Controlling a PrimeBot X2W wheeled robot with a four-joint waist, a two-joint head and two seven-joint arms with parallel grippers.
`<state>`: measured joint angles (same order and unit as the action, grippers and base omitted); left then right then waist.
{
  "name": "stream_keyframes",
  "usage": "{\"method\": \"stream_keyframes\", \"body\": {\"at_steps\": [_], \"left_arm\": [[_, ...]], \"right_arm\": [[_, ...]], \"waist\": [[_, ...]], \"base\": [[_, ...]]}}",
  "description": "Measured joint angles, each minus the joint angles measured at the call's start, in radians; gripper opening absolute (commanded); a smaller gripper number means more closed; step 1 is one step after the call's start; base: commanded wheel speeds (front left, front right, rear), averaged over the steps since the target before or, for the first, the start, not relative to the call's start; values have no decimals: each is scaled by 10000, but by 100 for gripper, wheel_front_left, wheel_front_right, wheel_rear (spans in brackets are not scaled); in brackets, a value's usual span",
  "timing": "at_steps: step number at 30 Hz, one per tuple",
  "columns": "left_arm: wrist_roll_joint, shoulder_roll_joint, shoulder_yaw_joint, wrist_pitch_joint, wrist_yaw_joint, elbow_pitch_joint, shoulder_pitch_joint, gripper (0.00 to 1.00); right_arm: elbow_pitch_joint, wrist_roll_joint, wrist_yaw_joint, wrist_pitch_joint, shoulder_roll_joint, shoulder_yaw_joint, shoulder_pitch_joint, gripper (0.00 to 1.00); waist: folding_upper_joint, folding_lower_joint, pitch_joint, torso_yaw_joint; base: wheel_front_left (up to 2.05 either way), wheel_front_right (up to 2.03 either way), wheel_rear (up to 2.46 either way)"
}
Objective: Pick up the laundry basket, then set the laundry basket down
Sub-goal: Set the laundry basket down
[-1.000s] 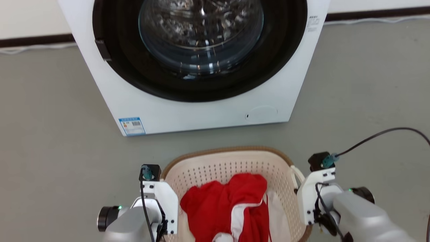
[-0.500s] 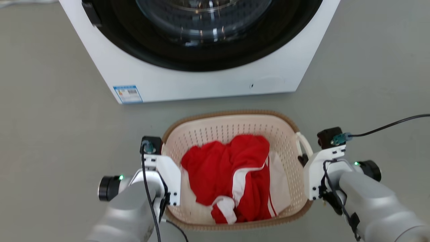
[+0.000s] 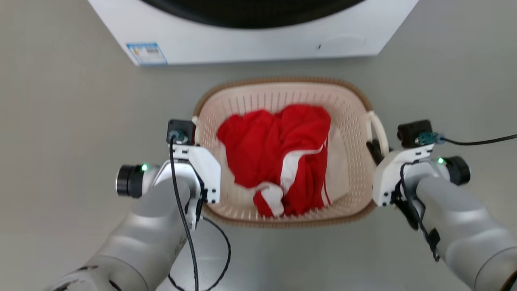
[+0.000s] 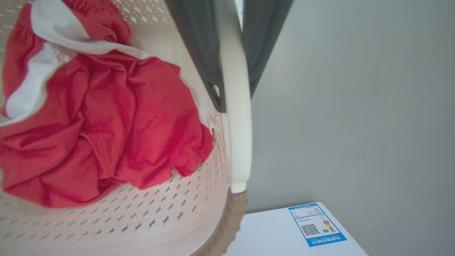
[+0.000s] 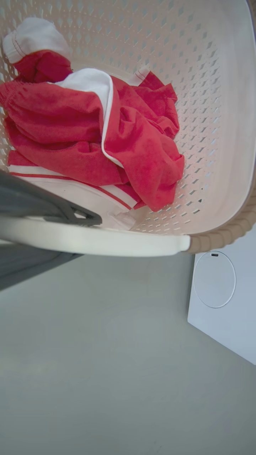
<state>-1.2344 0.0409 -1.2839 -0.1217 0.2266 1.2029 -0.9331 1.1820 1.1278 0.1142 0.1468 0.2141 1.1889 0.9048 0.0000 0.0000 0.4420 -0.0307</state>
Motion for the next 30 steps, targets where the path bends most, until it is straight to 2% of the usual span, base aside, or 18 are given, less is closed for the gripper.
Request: {"method": "stream_keyframes", "body": {"at_steps": [7,17,24,30], "left_arm": [[42,2,84,-773,161,-117,-701,0],[221,-27,257,-1185,330,-221,-1676,0],[683,-40,656,-1252,464,-291,-2187,0],[1459,42,1432,-1252,552,-525,-2452,0]], "right_arm": [[151,-119,0,662,98,-84,679,0],[171,-383,10,1012,347,-337,1730,0],[-148,-976,13,1012,560,-1156,2106,0],[-497,-1902,12,1034,681,-2205,2124,0]], "waist": [[0,0,1169,138],[0,0,2836,241],[0,0,3568,254],[0,1,4171,277]], "base": [[0,0,0],[0,0,0],[0,0,0],[0,0,0]]}}
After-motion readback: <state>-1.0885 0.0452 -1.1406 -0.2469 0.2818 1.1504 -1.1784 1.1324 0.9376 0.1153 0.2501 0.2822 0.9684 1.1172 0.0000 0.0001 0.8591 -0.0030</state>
